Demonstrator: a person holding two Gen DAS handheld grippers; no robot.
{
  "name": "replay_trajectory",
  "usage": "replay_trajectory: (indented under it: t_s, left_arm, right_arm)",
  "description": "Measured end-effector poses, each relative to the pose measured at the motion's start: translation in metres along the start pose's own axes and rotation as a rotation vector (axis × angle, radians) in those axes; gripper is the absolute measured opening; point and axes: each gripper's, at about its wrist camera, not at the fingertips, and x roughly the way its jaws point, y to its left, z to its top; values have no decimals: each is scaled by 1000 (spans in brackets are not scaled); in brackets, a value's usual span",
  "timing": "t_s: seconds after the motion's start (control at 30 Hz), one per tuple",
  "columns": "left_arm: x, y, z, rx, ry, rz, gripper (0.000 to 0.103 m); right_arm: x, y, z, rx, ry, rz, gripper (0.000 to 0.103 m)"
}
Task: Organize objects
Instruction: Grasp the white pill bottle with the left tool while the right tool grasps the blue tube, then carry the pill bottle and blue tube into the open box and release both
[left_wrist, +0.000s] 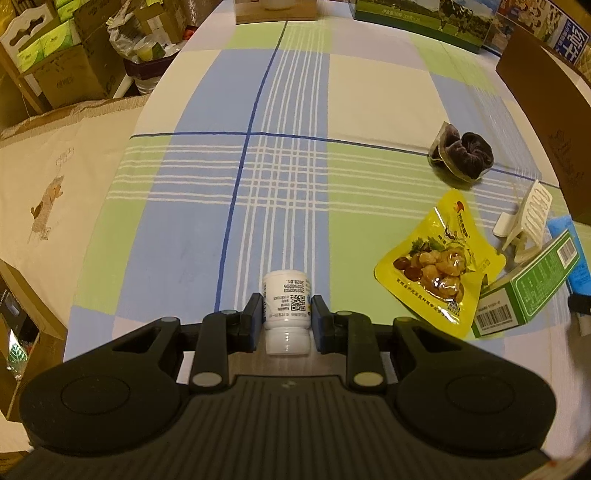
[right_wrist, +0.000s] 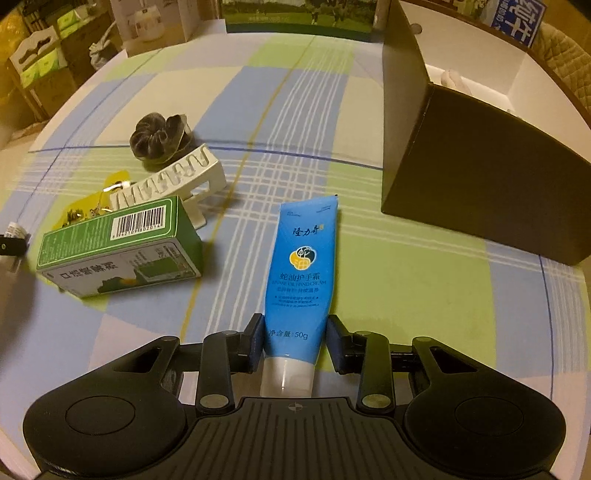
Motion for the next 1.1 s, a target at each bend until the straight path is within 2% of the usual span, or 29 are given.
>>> replay_trajectory:
  t_s: [0.27,0.6,0.9,1.1]
  left_arm:
    - [-5,-1,-5,-17,3,2,22]
    - [-42,-16,-6,-37,-51,-32,22]
    - [-94,-70,15,30,-167,-127,22]
    - [-110,-123,31,111,-209,-196,22]
  right_arm:
    - [-8,-16,-5,40,3,71,31]
    - [-52,-30,-6,77,-54,173,31]
    - [-94,-53,4,79,-126,219,31]
    - [-120,-85,14,86,-182,216,31]
